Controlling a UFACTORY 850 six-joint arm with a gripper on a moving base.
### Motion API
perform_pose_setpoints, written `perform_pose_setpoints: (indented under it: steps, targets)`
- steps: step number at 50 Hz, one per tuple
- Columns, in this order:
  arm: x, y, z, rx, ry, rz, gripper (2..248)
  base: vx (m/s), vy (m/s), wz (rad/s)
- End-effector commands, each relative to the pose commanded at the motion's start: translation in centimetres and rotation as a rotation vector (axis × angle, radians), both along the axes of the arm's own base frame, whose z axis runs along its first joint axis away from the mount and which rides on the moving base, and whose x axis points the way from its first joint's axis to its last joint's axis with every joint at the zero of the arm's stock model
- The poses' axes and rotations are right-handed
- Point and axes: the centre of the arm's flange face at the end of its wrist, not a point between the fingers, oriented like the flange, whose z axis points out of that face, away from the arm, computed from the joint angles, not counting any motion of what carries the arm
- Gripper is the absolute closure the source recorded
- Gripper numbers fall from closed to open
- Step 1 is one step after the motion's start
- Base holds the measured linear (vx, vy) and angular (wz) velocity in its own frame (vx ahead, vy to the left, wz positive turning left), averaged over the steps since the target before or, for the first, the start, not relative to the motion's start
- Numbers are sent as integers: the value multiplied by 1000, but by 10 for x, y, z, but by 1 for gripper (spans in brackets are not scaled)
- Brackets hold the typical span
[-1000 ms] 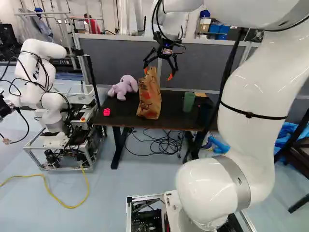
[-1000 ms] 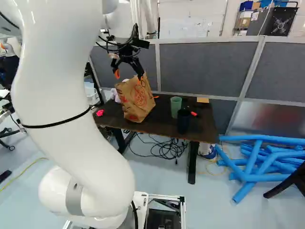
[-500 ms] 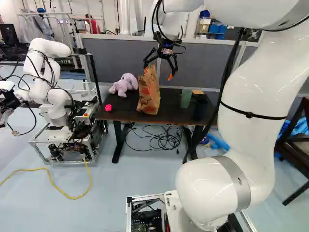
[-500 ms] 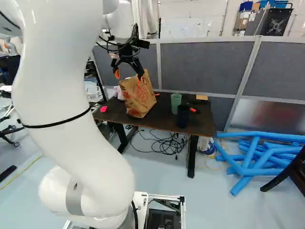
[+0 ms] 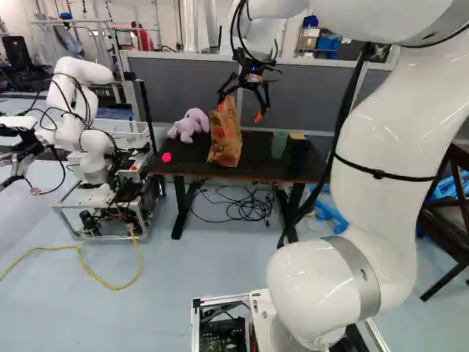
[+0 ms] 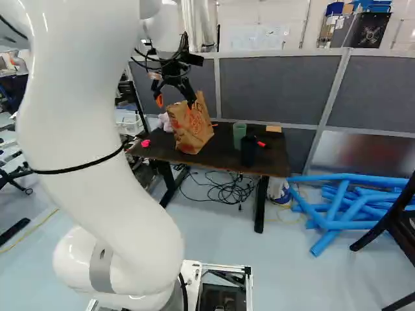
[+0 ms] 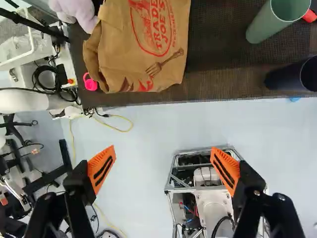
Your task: Pick up the bag on the ground and place it on the table
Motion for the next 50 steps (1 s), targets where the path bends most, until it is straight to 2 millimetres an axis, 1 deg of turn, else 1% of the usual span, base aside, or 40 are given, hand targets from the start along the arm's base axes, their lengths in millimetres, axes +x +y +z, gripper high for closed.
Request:
perform_pose_setpoints:
  steps: [35, 50]
  targets:
    - [0, 0, 0, 0, 0, 0, 3, -129, -3, 10]
    - [0, 0, 0, 0, 0, 0, 3, -12, 1, 0]
